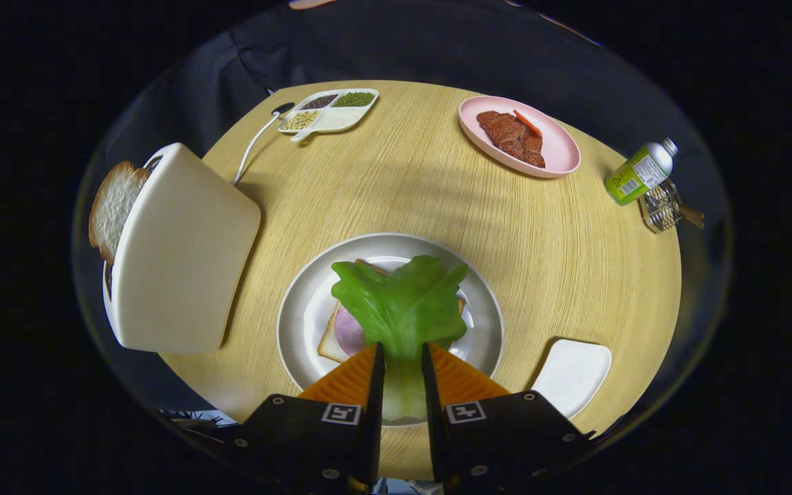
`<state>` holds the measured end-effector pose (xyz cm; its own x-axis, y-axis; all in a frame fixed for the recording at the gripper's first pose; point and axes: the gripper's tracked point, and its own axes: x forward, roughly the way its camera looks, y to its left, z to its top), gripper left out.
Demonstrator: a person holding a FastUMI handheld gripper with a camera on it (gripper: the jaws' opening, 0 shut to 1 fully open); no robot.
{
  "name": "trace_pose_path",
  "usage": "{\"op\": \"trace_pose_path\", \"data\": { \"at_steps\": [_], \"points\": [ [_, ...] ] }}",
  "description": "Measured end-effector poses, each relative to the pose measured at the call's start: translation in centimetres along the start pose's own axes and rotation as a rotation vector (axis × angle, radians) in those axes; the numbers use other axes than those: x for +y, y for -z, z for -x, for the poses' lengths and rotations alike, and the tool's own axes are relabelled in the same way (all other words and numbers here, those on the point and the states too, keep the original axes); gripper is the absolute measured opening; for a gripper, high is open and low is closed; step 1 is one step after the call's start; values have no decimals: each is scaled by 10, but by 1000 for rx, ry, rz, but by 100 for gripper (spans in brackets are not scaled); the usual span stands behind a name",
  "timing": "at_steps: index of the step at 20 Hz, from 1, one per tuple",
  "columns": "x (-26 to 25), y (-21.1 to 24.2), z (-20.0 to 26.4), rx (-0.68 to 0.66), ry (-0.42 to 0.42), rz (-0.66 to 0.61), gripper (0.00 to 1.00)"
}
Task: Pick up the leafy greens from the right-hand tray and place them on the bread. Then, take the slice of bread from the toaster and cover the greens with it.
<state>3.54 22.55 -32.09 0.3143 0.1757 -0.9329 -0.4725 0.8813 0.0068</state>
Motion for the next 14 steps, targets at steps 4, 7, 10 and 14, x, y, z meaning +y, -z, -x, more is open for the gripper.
{"op": "trace_pose_path", "data": {
  "at_steps": [4, 7, 10, 14],
  "points": [
    [-2, 0, 3, -4, 12, -14, 65],
    [8, -2, 15, -9, -10, -49, 92],
    [18, -11, 34, -21, -8, -52, 99],
    [47, -32, 72, -45, -36, -73, 99]
  ]
}}
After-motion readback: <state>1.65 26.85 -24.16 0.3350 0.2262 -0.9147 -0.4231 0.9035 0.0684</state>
